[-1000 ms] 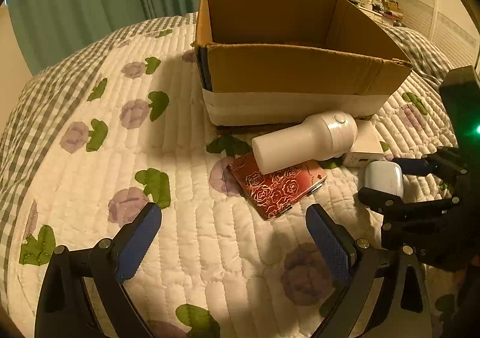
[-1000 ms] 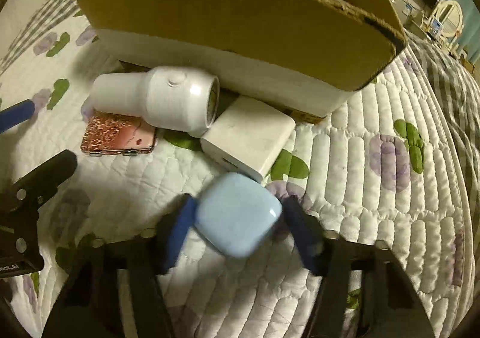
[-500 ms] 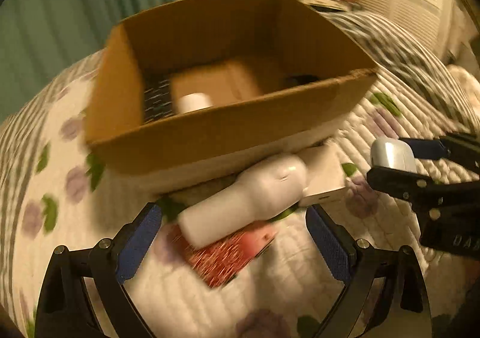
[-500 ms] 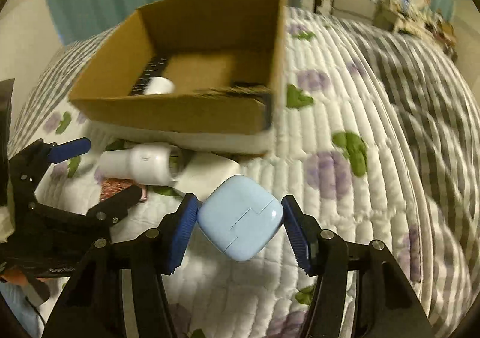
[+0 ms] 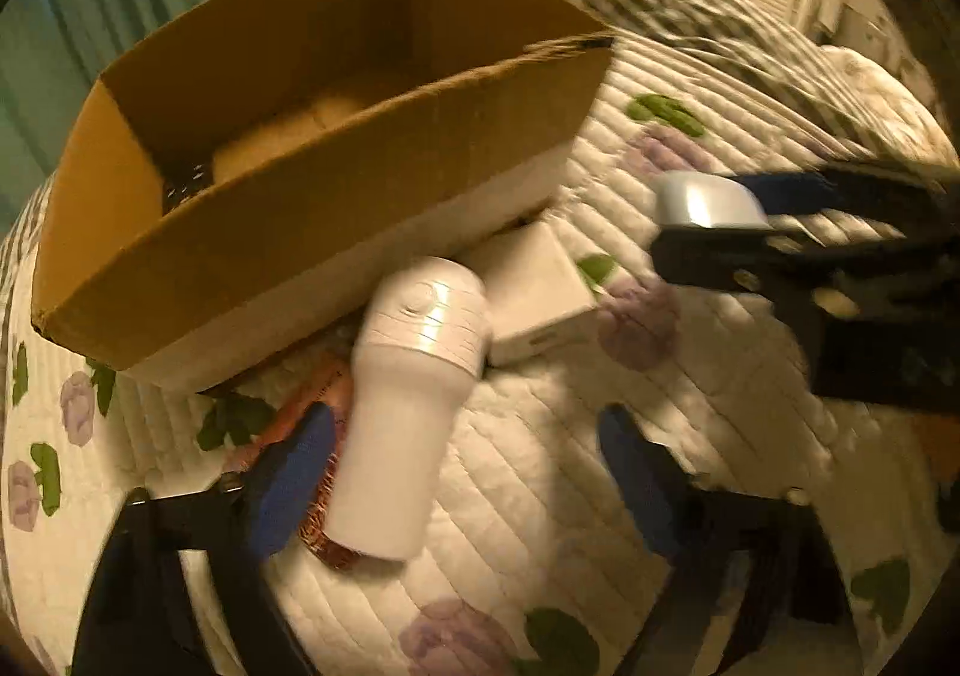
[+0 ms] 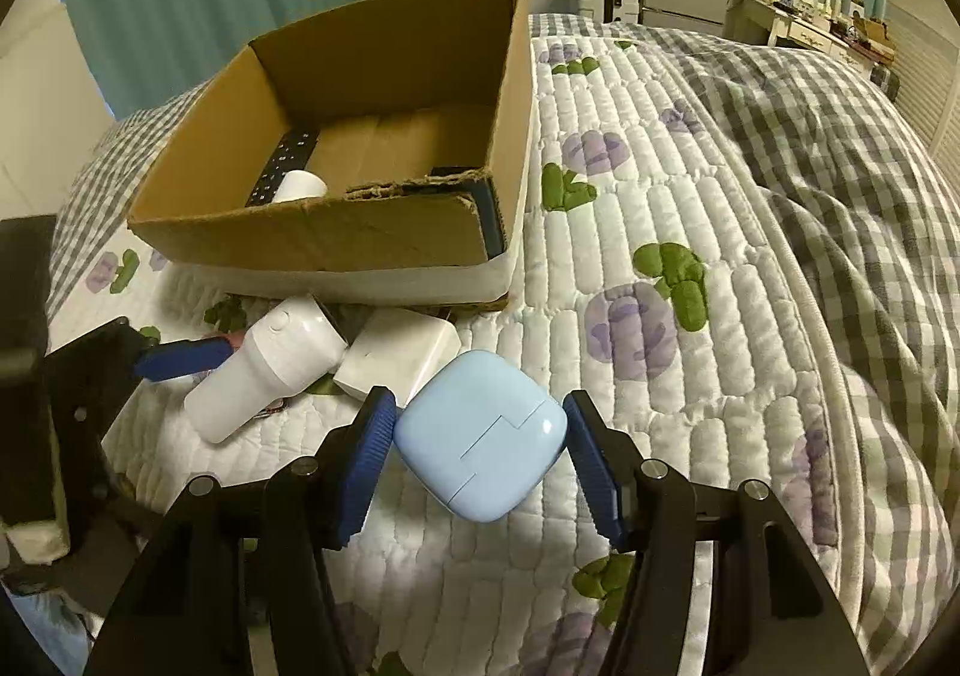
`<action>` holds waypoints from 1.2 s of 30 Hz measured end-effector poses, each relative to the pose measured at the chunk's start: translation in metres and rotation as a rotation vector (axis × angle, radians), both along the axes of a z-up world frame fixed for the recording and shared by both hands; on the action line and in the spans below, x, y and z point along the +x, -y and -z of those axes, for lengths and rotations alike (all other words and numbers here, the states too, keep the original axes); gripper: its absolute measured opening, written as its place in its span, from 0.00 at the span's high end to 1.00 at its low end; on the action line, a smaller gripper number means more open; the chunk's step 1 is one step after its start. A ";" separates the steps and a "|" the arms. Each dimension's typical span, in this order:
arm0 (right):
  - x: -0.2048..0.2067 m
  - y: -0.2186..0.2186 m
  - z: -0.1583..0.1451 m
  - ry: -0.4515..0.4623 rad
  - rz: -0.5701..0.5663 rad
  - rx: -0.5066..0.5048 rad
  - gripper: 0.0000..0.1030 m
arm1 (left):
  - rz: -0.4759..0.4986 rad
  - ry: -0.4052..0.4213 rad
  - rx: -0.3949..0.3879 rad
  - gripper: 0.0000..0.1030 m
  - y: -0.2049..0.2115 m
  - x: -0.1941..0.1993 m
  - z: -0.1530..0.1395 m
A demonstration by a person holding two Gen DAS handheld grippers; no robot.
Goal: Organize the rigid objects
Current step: 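Grasp the light-blue earbud case with the right tool while the left grasps the white bottle, then lower the white bottle and blue case into the box and release both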
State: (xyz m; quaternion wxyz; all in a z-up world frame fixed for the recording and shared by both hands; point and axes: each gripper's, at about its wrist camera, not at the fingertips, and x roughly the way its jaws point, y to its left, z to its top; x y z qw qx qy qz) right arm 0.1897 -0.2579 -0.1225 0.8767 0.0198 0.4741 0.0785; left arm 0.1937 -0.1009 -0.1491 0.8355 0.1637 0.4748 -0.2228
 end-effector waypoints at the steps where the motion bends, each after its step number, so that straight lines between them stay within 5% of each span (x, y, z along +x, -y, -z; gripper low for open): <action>1: 0.000 0.001 0.000 0.000 0.002 0.002 0.44 | -0.036 -0.015 -0.013 0.26 -0.002 0.008 0.002; 4: 0.001 -0.001 0.002 -0.005 0.000 -0.003 0.44 | -0.083 -0.030 -0.043 0.50 -0.006 0.024 0.004; 6: 0.001 -0.004 0.003 -0.008 -0.006 -0.010 0.44 | -0.090 -0.047 -0.059 0.55 -0.006 0.031 0.005; 13: -0.004 -0.009 -0.005 0.050 -0.012 -0.028 0.44 | -0.107 -0.017 -0.060 0.56 -0.004 0.019 -0.004; 20: -0.018 -0.016 -0.035 0.135 -0.032 -0.034 0.44 | -0.107 0.064 -0.092 0.56 -0.010 -0.013 -0.052; 36: -0.045 -0.031 -0.176 0.352 -0.084 -0.044 0.44 | -0.285 0.297 -0.198 0.56 -0.044 -0.042 -0.189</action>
